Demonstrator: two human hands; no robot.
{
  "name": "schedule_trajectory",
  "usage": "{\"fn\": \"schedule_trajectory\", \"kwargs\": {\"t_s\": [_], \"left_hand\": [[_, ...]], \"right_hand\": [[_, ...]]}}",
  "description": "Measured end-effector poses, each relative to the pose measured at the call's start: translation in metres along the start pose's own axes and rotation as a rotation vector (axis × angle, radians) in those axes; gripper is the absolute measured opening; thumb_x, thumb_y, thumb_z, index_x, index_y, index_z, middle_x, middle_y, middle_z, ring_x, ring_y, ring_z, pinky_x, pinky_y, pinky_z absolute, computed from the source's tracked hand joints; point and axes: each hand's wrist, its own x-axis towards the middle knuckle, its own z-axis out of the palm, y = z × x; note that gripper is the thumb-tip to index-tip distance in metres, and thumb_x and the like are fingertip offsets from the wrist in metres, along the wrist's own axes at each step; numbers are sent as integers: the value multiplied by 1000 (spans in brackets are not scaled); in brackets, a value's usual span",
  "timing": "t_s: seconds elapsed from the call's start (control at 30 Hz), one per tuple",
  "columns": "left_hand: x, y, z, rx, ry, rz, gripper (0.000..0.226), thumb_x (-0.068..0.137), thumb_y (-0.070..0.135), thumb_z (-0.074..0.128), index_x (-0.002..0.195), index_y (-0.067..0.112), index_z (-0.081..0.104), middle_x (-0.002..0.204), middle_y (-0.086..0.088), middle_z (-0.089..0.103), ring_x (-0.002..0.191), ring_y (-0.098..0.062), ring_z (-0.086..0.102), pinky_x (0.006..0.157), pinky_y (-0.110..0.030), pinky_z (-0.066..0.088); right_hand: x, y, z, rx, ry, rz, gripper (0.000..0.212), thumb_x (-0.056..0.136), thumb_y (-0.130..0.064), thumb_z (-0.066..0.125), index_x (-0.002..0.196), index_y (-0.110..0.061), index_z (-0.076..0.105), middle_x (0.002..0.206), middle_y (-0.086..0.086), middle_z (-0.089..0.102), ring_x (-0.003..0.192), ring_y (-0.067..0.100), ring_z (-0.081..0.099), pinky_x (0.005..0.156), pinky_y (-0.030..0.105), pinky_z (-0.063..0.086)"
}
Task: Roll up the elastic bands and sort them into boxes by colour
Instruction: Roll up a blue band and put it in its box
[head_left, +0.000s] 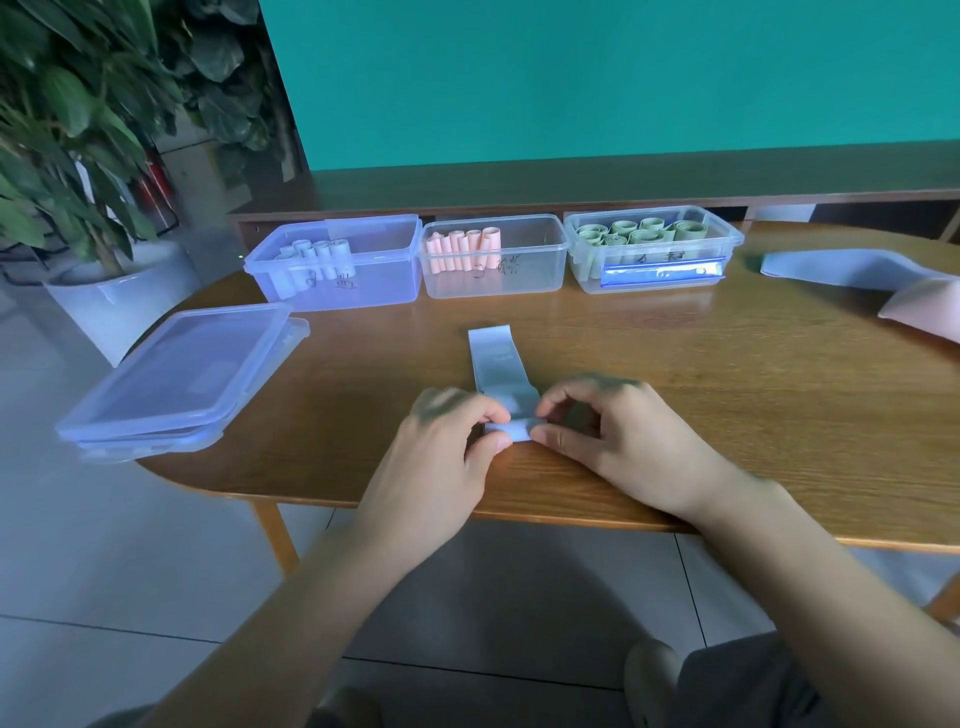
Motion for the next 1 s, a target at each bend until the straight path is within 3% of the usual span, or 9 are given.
{"fn": "schedule_trajectory", "kwargs": {"t_s": [0.13, 0.23, 0.33, 0.5, 0.7, 0.9, 1.0], "left_hand": [[3, -3, 2, 12, 25, 13, 15, 95, 29, 65, 107, 24, 72, 106, 10, 59, 95, -6, 55, 82, -22, 49], [6, -3, 2, 11, 34, 10, 16, 95, 30, 65, 106, 23, 74, 105, 8, 60, 93, -6, 56, 82, -25, 51], [7, -4, 2, 24, 59, 17, 16, 94, 28, 67, 106, 21, 75, 105, 6, 61, 91, -7, 57, 81, -26, 53], [5, -3, 3, 0, 27, -12, 25, 92, 34, 69, 116, 28, 68, 112, 13, 57, 99, -3, 53, 81, -24, 51], [11, -3, 5, 19, 18, -25, 19, 89, 30, 72, 107, 29, 68, 103, 18, 57, 94, -1, 48, 77, -14, 37], [16, -3, 6, 34, 15, -57, 15, 90, 29, 71, 105, 27, 69, 100, 15, 61, 89, -2, 50, 72, -5, 34], [15, -4, 6, 24, 29, -73, 17, 89, 31, 73, 106, 26, 68, 100, 14, 64, 89, -2, 53, 73, -7, 36]], "right_hand": [[2, 0, 4, -26, 54, -29, 22, 89, -53, 63, 101, -35, 67, 95, -21, 60, 79, 5, 58, 74, 41, 54], [3, 0, 4, -23, 39, -46, 20, 88, -46, 70, 105, -37, 66, 102, -24, 56, 82, -1, 55, 75, 37, 53], [6, 1, 5, -21, 23, -32, 19, 86, -43, 75, 101, -38, 66, 102, -20, 61, 78, 5, 56, 74, 41, 53], [12, 4, 5, -7, 20, -18, 14, 88, -44, 73, 101, -39, 68, 101, -20, 64, 83, 3, 57, 79, 44, 53], [17, 5, 4, -2, 14, -18, 23, 90, -51, 64, 105, -36, 72, 105, -21, 64, 92, 3, 59, 84, 44, 53], [17, 2, 8, -9, 57, -68, 11, 93, -35, 70, 104, -33, 70, 105, -21, 60, 82, -2, 55, 77, 40, 54], [18, 2, 6, -1, 30, -56, 12, 91, -38, 71, 102, -35, 70, 104, -21, 62, 82, 2, 57, 75, 42, 54]]}}
